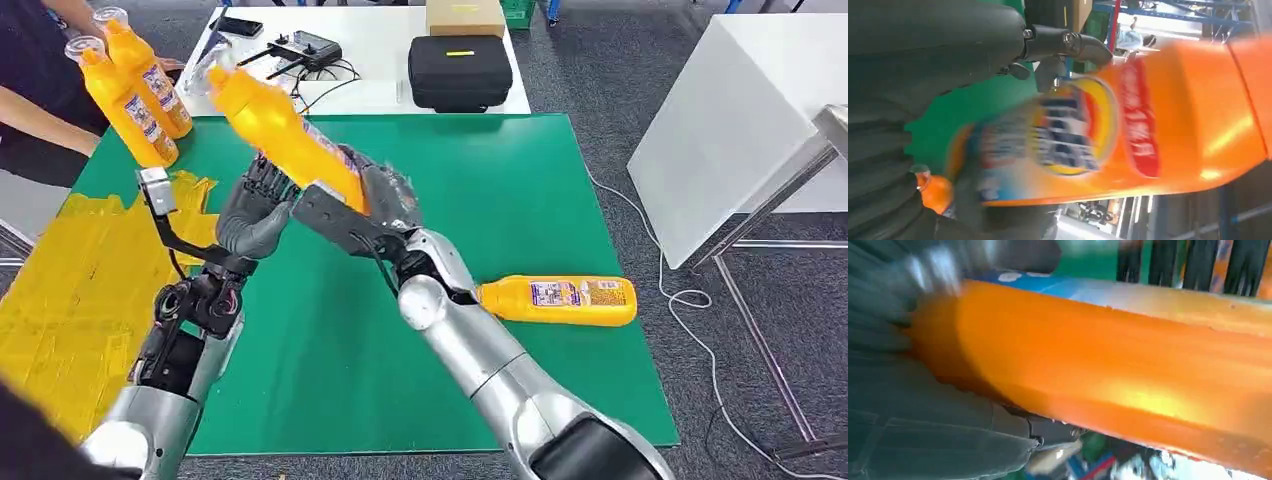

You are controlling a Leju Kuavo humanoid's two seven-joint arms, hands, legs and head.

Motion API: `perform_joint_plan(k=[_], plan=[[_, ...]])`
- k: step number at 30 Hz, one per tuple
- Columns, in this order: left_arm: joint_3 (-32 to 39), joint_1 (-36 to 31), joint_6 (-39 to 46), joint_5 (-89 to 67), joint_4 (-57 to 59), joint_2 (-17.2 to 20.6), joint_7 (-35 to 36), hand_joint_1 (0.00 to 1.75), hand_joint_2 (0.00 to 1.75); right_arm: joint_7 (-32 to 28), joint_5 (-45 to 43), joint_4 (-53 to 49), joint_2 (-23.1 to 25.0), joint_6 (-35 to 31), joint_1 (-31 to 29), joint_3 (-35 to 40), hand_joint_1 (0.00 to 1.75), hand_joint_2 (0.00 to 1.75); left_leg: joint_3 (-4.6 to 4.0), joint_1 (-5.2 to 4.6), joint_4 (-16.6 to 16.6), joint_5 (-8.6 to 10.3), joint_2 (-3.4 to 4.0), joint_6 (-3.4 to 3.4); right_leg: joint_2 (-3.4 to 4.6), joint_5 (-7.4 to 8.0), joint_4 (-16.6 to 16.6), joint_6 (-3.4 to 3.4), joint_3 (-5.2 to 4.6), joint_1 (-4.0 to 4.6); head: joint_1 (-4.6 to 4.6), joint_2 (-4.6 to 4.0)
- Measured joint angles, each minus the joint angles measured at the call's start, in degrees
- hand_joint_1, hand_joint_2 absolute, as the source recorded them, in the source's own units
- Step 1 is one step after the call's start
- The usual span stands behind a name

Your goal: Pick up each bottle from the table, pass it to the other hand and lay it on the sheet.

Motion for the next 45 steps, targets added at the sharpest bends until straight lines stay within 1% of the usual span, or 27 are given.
perform_joint_plan(k=[4,11,12,15,20,26,27,28,29,34,45], plan=[[0.1,0.7,0.7,0.2,-1.2,-0.1,0.5,0.0,1.75,2.7,-4.8,0.2,0.4,0.1,0.4,8.5,1.75,1.75,0.0,0.0,0.0,0.0,0.01,0.0,0.0,-0.01,0.0,0.0,-0.03,0.01,-0.02,0.0],[1.1,4.0,1.9,0.5,-3.9,0.2,0.9,0.0,1.75,4.7,-12.2,0.2,0.3,0.6,0.1,16.7,1.75,1.75,0.01,-0.01,0.0,0.0,0.06,0.0,0.04,-0.01,0.0,-0.01,-0.03,0.0,-0.02,0.0],[1.5,5.2,2.2,0.7,-5.1,0.4,1.2,0.0,1.75,5.5,-13.9,0.2,0.1,0.7,0.1,19.3,1.75,1.75,0.01,-0.01,0.0,0.0,0.07,0.0,0.04,-0.01,0.0,-0.01,-0.03,0.01,0.0,0.0],[2.3,7.1,2.2,1.4,-6.6,1.1,1.6,0.0,1.75,6.1,-15.2,0.2,-0.2,0.8,0.1,23.1,1.75,1.75,0.01,-0.01,0.0,0.0,0.06,0.0,0.04,-0.01,0.0,-0.01,-0.07,0.01,0.0,0.0],[3.1,9.0,2.1,1.7,-8.0,1.5,1.8,0.0,1.75,6.5,-16.1,0.2,-0.5,0.8,-0.3,26.3,1.75,1.75,0.0,-0.01,0.0,0.0,0.07,-0.01,0.04,-0.01,0.0,-0.01,-0.08,0.02,0.0,0.0],[3.4,9.5,2.1,1.7,-8.5,1.6,1.8,0.0,1.75,6.6,-16.3,0.3,-0.7,0.9,-0.7,27.4,1.75,1.75,0.01,-0.03,0.0,0.0,0.06,0.0,0.04,-0.01,0.0,-0.01,-0.07,0.01,0.0,0.0],[3.4,9.6,2.1,1.7,-8.6,1.6,1.8,0.05,1.75,6.6,-16.4,0.3,-0.7,0.9,-0.7,27.5,1.75,1.75,0.01,-0.03,0.0,0.0,0.06,0.0,0.04,-0.01,0.0,-0.01,-0.07,0.01,0.0,0.0],[3.5,9.7,2.1,1.8,-8.6,1.6,1.8,1.66,1.75,6.6,-16.5,0.3,-0.7,1.0,-0.7,27.7,1.75,1.75,0.01,-0.03,0.0,0.0,0.06,0.0,0.04,-0.01,0.0,-0.01,-0.07,0.01,-0.02,0.0],[3.5,9.8,2.1,1.8,-8.7,1.6,1.9,1.75,1.75,6.6,-16.8,0.4,-0.7,0.9,-0.8,27.9,1.75,1.75,0.01,-0.03,0.0,0.0,0.07,-0.01,0.05,-0.01,0.0,-0.01,-0.08,0.01,0.0,0.0],[3.7,10.0,1.9,2.5,-8.9,1.6,2.1,1.75,1.75,6.5,-18.2,1.2,-0.7,0.6,-1.2,28.9,1.75,1.75,0.01,-0.02,0.0,0.0,0.07,-0.01,0.05,-0.01,0.0,-0.01,-0.11,0.02,0.0,0.0],[3.7,9.6,1.4,2.5,-8.0,1.6,0.8,1.75,1.75,4.1,-18.9,3.5,-0.7,0.1,-1.5,29.1,1.75,1.75,0.03,-0.04,0.0,0.0,0.14,-0.01,0.16,-0.01,0.0,-0.01,-0.15,0.03,-0.02,0.0]])
